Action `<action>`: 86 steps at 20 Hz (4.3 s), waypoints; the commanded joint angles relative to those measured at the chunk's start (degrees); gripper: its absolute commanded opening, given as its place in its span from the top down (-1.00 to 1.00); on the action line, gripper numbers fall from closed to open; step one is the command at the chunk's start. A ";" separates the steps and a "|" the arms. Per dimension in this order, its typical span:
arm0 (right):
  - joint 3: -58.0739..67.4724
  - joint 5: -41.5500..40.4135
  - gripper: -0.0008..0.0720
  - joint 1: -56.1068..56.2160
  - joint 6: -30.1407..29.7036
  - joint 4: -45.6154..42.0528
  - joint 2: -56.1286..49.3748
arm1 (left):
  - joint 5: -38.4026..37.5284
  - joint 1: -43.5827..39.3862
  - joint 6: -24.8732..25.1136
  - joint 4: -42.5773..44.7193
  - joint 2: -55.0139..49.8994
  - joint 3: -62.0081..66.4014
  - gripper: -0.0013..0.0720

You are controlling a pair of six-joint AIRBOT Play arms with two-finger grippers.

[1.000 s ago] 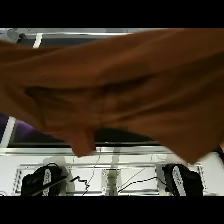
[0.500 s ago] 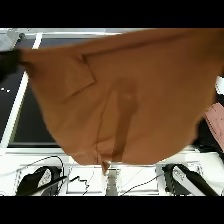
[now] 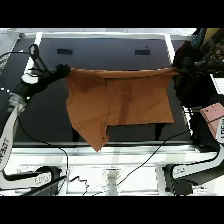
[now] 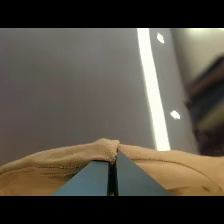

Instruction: Fold the clothes and pants, and hang the long-sleeved shirts on hangers.

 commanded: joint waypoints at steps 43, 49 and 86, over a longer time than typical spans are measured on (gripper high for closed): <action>-44.15 3.48 -0.26 -16.28 -11.34 -11.80 12.07 | -50.99 18.91 -16.37 21.53 26.21 -29.11 -0.56; -44.06 -0.09 -0.26 -16.28 -14.49 1.22 3.41 | -49.70 18.91 -16.39 19.17 26.21 -31.93 -0.56; -44.09 6.29 0.95 -16.26 -24.48 6.36 4.33 | -23.17 -7.39 -10.32 5.90 22.34 -48.00 0.93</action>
